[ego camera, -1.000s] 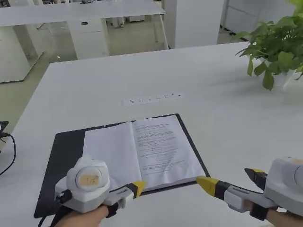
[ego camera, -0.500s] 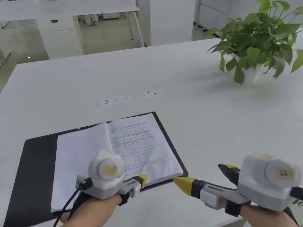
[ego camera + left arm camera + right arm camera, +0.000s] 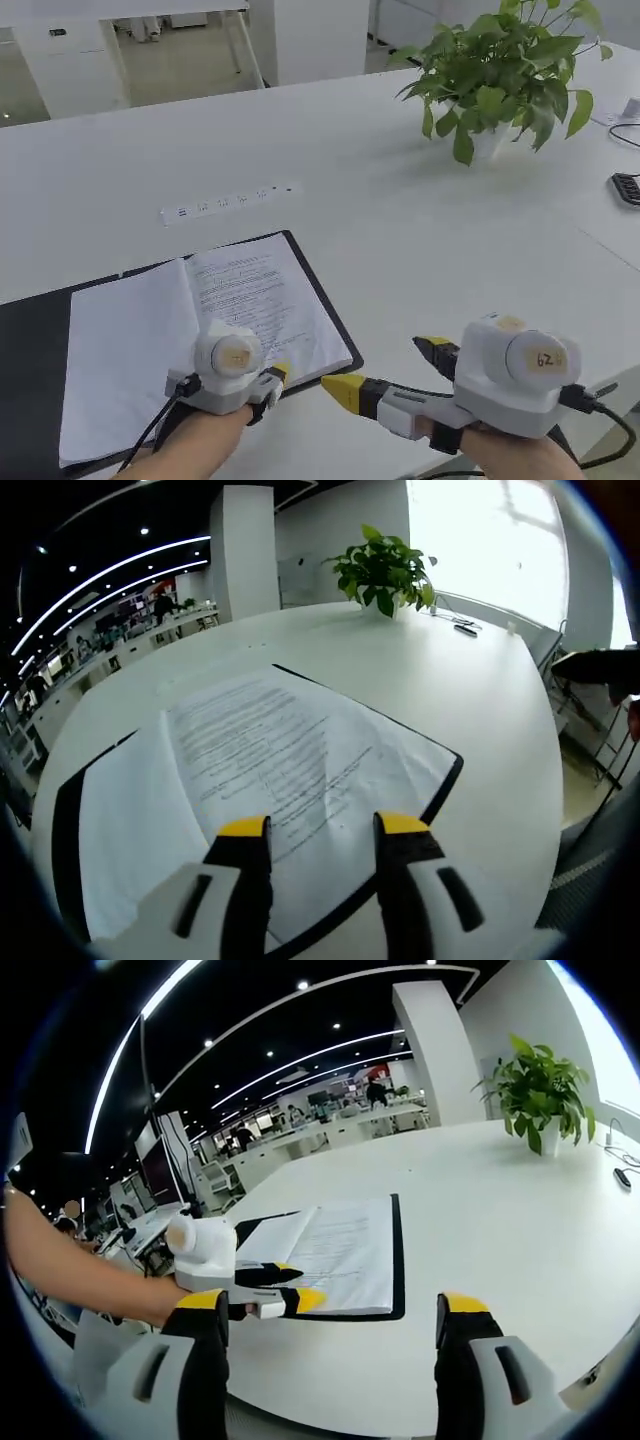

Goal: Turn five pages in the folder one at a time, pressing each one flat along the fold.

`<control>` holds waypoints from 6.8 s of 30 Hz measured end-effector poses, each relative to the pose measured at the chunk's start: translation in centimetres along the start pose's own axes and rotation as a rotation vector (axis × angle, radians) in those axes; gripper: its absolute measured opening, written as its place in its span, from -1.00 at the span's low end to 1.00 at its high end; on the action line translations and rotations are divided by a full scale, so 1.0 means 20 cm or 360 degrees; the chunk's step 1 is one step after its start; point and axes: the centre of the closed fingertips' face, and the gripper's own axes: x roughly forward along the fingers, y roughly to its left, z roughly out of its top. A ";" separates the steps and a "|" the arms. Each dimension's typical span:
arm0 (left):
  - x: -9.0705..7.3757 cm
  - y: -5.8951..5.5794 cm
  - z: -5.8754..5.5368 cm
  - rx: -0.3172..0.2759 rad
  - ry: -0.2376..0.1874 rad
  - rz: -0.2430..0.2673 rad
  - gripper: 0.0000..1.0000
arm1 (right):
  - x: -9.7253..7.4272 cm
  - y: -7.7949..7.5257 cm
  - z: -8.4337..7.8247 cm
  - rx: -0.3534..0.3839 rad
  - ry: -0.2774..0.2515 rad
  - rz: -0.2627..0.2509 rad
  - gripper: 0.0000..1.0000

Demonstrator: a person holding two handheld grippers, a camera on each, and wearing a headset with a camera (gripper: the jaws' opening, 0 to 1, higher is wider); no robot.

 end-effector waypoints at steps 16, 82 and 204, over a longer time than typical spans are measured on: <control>0.01 -0.01 -0.01 0.0094 -0.0031 0.0021 -0.80 | 0.02 -0.06 -0.05 0.0065 0.0037 -0.0015 0.60; -0.02 0.08 0.00 -0.1487 -0.0203 -0.0179 -1.00 | 0.50 -0.12 -0.13 0.0184 0.0195 0.0205 -0.09; -0.74 0.73 -0.16 -0.1299 -0.0458 0.0226 -0.75 | 0.70 0.89 0.22 0.0969 0.0074 0.0965 -1.00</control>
